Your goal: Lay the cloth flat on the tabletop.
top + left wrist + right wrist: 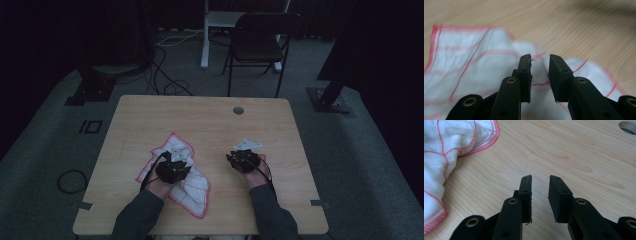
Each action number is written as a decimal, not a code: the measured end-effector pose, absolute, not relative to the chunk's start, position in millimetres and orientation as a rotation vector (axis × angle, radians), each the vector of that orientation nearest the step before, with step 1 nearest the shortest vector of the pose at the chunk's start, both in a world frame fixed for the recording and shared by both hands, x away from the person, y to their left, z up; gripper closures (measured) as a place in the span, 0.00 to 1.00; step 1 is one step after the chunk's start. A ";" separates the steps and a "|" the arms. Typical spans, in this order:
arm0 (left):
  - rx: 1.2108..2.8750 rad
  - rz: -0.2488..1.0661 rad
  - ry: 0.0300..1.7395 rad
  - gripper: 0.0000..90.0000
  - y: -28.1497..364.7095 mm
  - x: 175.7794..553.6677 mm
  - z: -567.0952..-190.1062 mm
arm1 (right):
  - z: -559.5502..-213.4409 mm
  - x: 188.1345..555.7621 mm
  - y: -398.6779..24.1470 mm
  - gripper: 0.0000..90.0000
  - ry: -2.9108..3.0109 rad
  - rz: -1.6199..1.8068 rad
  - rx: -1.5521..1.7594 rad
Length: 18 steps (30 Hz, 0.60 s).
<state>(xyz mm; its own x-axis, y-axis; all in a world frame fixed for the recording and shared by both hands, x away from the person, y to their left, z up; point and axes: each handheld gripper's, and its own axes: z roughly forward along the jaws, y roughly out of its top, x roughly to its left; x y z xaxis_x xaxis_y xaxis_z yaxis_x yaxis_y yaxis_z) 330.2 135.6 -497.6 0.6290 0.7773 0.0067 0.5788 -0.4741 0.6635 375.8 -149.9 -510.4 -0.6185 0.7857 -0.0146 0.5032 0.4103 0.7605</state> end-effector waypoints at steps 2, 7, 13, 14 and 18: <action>2.228 0.407 1.085 0.83 146.9 328.0 -502.4 | -511.3 375.9 -147.6 0.81 2.307 1.048 1.105; 2.243 0.413 1.163 0.86 169.0 324.6 -515.6 | -513.5 375.1 -138.1 0.81 2.322 1.038 1.078; 2.199 0.435 1.164 0.84 173.0 322.1 -507.1 | -514.4 375.1 -133.2 0.81 2.332 1.038 1.069; 2.192 0.442 1.149 0.83 170.6 322.2 -503.3 | -514.4 375.1 -133.1 0.81 2.332 1.039 1.069; 2.175 0.453 1.076 0.78 153.5 326.6 -490.0 | -514.3 375.0 -132.5 0.81 2.333 1.041 1.068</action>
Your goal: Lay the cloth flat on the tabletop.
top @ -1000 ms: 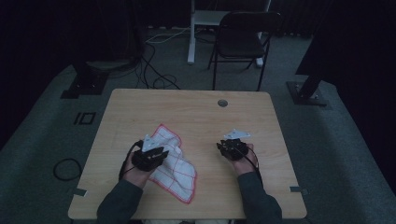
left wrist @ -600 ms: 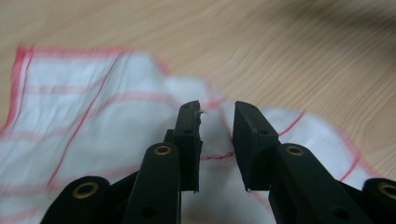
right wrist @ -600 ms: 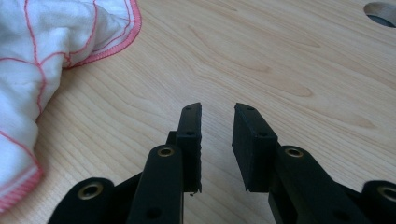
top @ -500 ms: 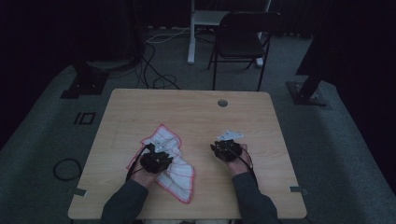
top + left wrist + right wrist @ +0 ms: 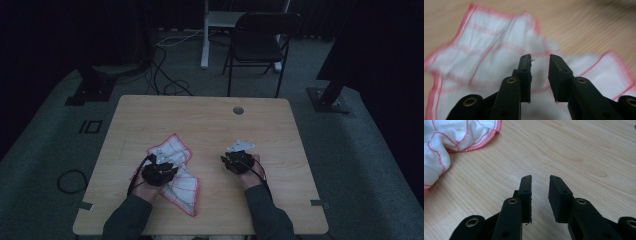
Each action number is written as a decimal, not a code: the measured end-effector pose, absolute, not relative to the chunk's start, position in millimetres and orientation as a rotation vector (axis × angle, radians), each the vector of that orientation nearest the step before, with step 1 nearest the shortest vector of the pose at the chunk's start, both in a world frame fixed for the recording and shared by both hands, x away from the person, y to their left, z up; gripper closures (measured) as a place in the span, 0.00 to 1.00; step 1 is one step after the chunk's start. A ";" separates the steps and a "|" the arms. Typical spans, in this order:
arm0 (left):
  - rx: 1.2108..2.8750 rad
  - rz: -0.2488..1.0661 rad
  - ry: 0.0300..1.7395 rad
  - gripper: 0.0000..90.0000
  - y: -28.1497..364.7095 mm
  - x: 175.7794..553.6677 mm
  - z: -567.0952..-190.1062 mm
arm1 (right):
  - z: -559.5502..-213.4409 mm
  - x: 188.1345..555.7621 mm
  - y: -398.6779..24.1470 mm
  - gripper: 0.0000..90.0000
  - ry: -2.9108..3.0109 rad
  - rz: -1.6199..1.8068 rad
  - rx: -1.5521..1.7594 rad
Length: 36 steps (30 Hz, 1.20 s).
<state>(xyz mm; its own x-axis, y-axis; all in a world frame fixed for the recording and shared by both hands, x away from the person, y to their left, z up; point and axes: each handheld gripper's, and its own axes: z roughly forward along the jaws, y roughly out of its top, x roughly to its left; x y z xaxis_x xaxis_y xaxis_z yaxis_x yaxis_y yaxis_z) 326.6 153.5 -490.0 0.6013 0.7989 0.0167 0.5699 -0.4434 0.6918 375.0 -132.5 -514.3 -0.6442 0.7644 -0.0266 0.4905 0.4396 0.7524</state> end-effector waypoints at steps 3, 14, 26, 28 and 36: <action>2.207 0.450 1.031 0.76 136.2 335.6 -488.0 | -514.2 374.8 -132.1 0.81 2.335 1.043 1.062; 2.335 0.476 1.055 0.64 120.6 350.4 -507.7 | -513.4 374.5 -132.6 0.81 2.334 1.046 1.064; 2.365 0.472 1.094 0.96 135.2 349.8 -509.6 | -513.0 374.3 -132.9 0.80 2.333 1.045 1.066; 2.359 0.471 1.086 0.97 133.5 349.4 -507.7 | -513.1 374.6 -133.1 0.81 2.333 1.046 1.064; 2.217 0.441 0.966 0.98 110.3 350.0 -476.2 | -512.7 374.5 -133.6 0.80 2.330 1.046 1.067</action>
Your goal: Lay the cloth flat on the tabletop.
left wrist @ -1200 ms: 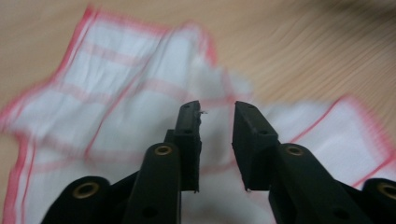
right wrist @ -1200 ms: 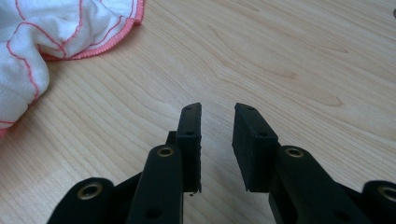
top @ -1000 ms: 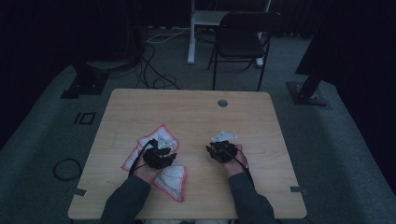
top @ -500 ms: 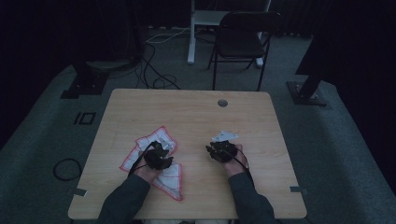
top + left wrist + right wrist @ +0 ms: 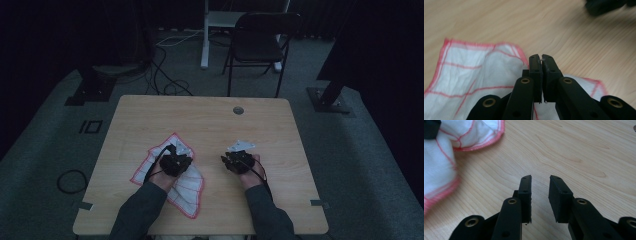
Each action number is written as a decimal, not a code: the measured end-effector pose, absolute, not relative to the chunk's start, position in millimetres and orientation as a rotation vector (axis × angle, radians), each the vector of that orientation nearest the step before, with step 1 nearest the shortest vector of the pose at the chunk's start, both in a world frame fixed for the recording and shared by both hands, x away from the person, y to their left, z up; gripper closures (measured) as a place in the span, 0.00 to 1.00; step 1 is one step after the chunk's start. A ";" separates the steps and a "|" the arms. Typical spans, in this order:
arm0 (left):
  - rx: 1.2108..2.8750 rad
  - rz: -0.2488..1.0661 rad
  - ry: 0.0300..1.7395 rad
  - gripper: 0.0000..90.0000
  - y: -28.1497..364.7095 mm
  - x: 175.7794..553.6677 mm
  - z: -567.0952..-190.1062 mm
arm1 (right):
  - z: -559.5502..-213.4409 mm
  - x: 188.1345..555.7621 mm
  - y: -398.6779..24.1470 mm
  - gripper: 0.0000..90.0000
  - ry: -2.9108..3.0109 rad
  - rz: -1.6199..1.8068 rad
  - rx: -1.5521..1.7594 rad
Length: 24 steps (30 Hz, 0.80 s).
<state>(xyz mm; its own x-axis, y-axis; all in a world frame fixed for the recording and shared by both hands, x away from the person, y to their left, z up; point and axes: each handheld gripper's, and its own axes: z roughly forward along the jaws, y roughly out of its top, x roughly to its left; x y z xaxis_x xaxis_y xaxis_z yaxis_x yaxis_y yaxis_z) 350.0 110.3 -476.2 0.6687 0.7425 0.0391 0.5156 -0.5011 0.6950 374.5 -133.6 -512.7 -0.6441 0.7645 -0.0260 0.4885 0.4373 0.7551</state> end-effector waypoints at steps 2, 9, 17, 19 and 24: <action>2.166 0.417 0.945 0.98 106.8 348.5 -469.1 | -512.6 374.4 -133.6 0.81 2.329 1.048 1.069; 2.085 0.379 0.962 0.98 118.5 338.1 -468.6 | -512.3 373.8 -134.0 0.81 2.328 1.052 1.065; 2.175 0.385 1.070 0.97 149.7 327.8 -506.3 | -514.5 372.4 -124.6 0.81 2.346 1.052 1.047; 2.200 0.395 1.077 0.96 154.3 325.5 -512.8 | -515.4 372.3 -118.8 0.81 2.356 1.055 1.038; 2.207 0.383 1.093 0.95 158.6 322.8 -523.4 | -518.1 369.4 -97.7 0.81 2.394 1.060 0.993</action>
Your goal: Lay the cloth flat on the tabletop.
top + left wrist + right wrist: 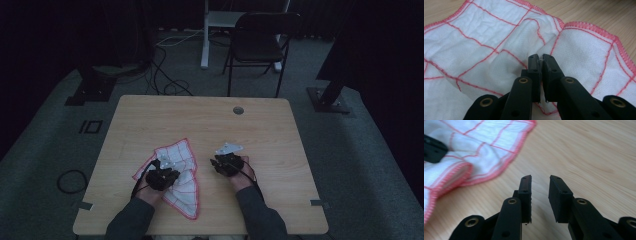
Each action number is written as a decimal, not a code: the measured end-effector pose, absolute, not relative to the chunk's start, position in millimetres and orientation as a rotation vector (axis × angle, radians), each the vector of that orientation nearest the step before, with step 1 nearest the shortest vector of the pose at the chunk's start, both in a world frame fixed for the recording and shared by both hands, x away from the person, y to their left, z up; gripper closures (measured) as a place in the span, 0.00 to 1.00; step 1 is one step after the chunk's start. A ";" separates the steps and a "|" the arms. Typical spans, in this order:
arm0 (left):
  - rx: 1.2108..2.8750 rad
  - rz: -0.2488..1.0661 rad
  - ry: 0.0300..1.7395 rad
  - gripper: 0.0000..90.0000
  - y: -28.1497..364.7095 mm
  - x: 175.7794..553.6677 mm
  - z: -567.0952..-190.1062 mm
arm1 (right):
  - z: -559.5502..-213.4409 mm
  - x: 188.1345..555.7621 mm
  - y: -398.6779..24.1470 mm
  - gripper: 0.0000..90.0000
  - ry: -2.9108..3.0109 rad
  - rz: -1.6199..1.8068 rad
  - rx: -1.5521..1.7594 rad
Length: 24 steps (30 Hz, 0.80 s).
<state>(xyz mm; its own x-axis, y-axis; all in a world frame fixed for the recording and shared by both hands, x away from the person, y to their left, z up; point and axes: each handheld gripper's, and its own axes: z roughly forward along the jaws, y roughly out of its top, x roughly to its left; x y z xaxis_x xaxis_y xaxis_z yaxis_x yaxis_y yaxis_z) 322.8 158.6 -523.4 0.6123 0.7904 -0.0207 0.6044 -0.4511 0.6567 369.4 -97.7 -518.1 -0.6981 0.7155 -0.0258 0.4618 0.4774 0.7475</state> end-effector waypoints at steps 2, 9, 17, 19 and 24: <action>2.211 0.382 1.094 0.95 158.4 323.3 -523.6 | -519.0 368.6 -92.9 0.81 2.400 1.064 0.982; 2.209 0.397 1.097 0.91 158.4 323.3 -524.1 | -525.6 364.4 -54.6 0.81 2.465 1.078 0.901; 2.192 0.402 1.099 0.87 160.2 318.6 -523.0 | -535.7 371.0 -30.5 0.81 2.516 1.016 0.888; 2.189 0.401 1.097 0.86 160.4 318.0 -523.0 | -537.5 371.4 -30.6 0.90 2.512 1.020 0.883; 2.207 0.393 1.060 0.86 156.7 312.7 -520.8 | -535.2 373.7 -34.2 0.98 2.495 0.940 0.870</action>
